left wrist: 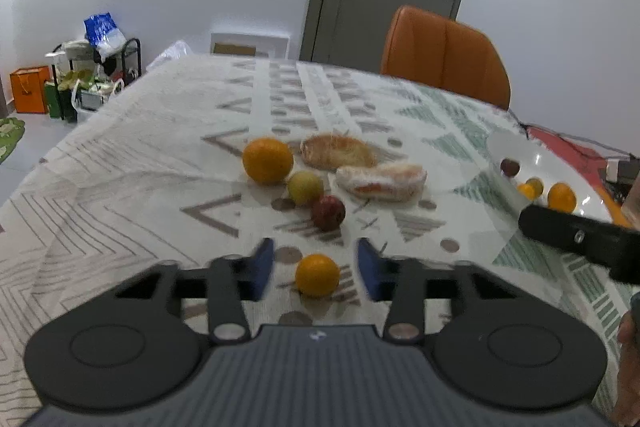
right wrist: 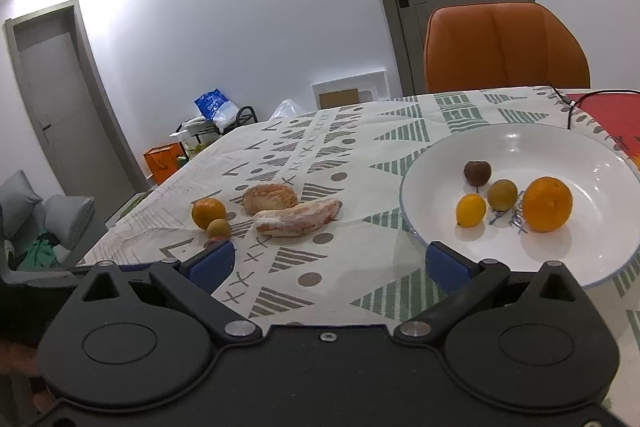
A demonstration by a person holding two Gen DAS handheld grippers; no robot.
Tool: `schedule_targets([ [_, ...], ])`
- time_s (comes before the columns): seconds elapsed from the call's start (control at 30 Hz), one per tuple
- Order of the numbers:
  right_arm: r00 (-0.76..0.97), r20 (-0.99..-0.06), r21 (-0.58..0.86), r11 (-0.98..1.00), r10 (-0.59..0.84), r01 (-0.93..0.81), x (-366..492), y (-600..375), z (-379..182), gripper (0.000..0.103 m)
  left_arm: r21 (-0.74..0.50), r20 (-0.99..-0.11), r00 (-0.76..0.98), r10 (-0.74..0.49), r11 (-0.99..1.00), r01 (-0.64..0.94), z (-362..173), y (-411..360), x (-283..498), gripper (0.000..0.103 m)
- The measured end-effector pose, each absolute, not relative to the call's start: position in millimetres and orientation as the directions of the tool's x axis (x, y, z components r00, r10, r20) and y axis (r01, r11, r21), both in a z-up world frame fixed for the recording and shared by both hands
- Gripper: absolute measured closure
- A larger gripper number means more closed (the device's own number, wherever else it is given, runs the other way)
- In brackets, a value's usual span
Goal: Organize fruits
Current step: 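Lower the left tool onto a small orange mandarin and close it, then grasp the peeled pink pomelo segment with the right tool while the left holds the mandarin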
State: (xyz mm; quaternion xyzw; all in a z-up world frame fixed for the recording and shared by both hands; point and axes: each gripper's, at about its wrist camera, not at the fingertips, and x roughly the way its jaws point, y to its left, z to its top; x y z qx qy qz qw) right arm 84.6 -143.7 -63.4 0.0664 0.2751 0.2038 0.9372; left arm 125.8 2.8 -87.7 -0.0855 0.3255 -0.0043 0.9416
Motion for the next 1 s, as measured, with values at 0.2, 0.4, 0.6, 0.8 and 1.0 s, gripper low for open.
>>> schedule_targets([
  [0.2,0.755,-0.498,0.234,0.905,0.426,-0.357,91,-136,-65,0.000,-0.172,-0.608,0.791,-0.065,0.984,-0.051,-87,13,130,0.081],
  [0.4,0.743,-0.513,0.226,0.902,0.431,-0.368,102,-125,-67,0.000,-0.170,-0.601,0.797,-0.056,0.984,-0.060,-81,24,135,0.081],
  [0.6,0.734,-0.525,0.204,0.901,0.431,-0.383,114,-111,-68,0.000,-0.173,-0.607,0.794,-0.036,0.981,-0.088,-79,38,142,0.081],
  [0.8,0.722,-0.543,0.186,0.900,0.428,-0.394,127,-99,-68,0.000,-0.175,-0.603,0.798,-0.022,0.979,-0.106,-76,51,145,0.081],
  [1.0,0.709,-0.565,0.164,0.900,0.422,-0.405,142,-84,-72,0.000,-0.183,-0.594,0.804,-0.022,0.977,-0.109,-75,63,149,0.081],
])
